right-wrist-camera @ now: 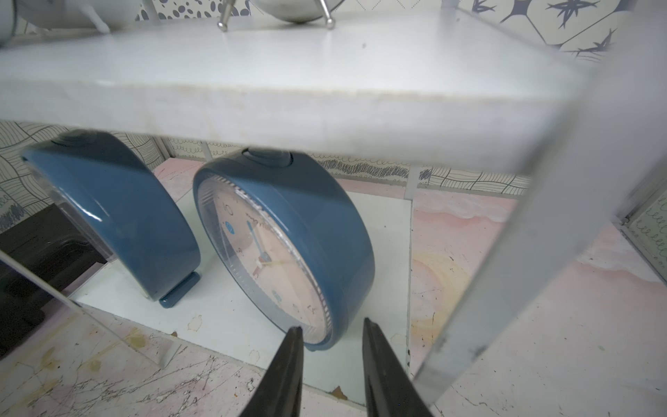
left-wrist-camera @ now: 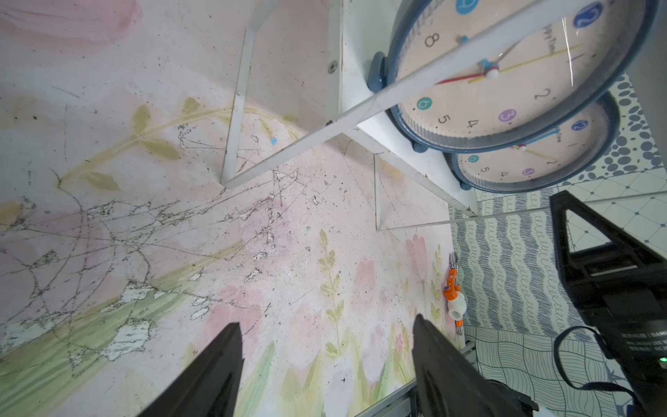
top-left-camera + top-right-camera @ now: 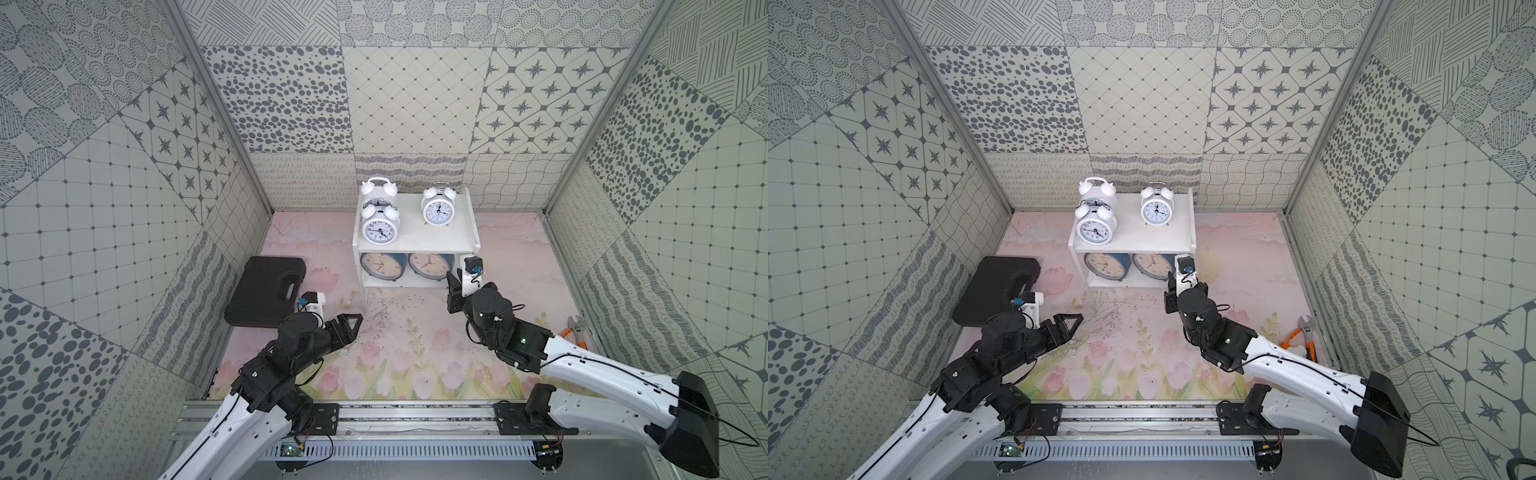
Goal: Place the alarm clocks on the shelf by style
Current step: Place the alarm on the shelf, then reset both arms
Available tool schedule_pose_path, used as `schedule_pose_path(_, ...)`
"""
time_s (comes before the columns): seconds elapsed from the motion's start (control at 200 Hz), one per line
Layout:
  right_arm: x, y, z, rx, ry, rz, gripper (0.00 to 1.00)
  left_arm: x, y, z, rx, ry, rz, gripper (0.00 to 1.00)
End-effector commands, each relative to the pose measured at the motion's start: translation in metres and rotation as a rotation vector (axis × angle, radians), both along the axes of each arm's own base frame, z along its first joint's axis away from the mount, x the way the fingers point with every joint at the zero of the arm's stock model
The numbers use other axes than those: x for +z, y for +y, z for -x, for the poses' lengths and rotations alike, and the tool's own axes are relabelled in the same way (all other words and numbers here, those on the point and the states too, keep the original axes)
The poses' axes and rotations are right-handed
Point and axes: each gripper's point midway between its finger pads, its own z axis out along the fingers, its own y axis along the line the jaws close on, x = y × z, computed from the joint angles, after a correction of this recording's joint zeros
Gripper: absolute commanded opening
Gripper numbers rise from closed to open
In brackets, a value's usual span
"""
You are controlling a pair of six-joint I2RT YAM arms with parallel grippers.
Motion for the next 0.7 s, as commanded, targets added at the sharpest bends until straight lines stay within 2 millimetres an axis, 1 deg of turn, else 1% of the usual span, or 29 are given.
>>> schedule_pose_path(0.0,0.027,-0.005,0.024,0.084,-0.006,-0.039,0.41,0.013,0.008,-0.002,0.020,-0.033,-0.041,0.79)
schedule_pose_path(0.08,0.044,-0.004,0.045,0.179,0.030,-0.009,0.47,0.026,0.014,-0.004,0.036,-0.056,-0.078,0.81)
schedule_pose_path(0.145,0.065,-0.007,0.061,0.227,0.047,0.014,0.50,0.043,0.021,-0.009,0.058,-0.084,-0.131,0.83)
schedule_pose_path(0.165,0.071,-0.009,0.065,0.235,0.049,0.022,0.51,0.050,0.025,-0.011,0.071,-0.095,-0.151,0.84)
schedule_pose_path(0.17,0.073,-0.009,0.066,0.238,0.049,0.023,0.51,0.056,0.024,-0.011,0.069,-0.105,-0.148,0.84)
schedule_pose_path(0.175,0.075,-0.009,0.067,0.240,0.049,0.024,0.51,0.054,0.026,-0.012,0.076,-0.101,-0.161,0.84)
schedule_pose_path(0.185,0.079,-0.011,0.069,0.243,0.048,0.028,0.51,0.056,0.028,-0.013,0.082,-0.104,-0.172,0.84)
schedule_pose_path(0.195,0.082,-0.012,0.070,0.245,0.048,0.029,0.51,0.064,0.028,-0.013,0.083,-0.116,-0.173,0.84)
schedule_pose_path(0.26,0.105,-0.021,0.076,0.247,0.046,0.042,0.53,0.089,0.037,-0.022,0.118,-0.153,-0.250,0.85)
schedule_pose_path(0.36,0.139,-0.035,0.075,0.197,0.043,0.080,0.57,0.136,0.050,-0.039,0.183,-0.212,-0.352,0.85)
schedule_pose_path(0.4,0.150,-0.040,0.070,0.161,0.042,0.104,0.60,0.156,0.056,-0.046,0.225,-0.229,-0.387,0.85)
schedule_pose_path(0.45,0.160,-0.046,0.057,0.108,0.054,0.136,0.66,0.180,0.065,-0.055,0.281,-0.257,-0.431,0.85)
schedule_pose_path(0.505,0.163,-0.055,0.039,0.066,0.105,0.138,0.67,0.204,0.075,-0.067,0.343,-0.289,-0.489,0.86)
schedule_pose_path(0.575,0.166,-0.070,0.015,0.011,0.141,0.103,0.69,0.227,0.091,-0.082,0.426,-0.312,-0.557,0.88)
schedule_pose_path(0.63,0.165,-0.085,-0.004,-0.056,0.152,0.079,0.73,0.237,0.105,-0.095,0.489,-0.319,-0.613,0.90)
schedule_pose_path(0.66,0.162,-0.094,-0.014,-0.088,0.163,0.053,0.76,0.238,0.114,-0.103,0.522,-0.315,-0.639,0.92)
schedule_pose_path(0.695,0.155,-0.103,-0.024,-0.113,0.183,0.016,0.79,0.232,0.122,-0.116,0.536,-0.313,-0.673,0.93)
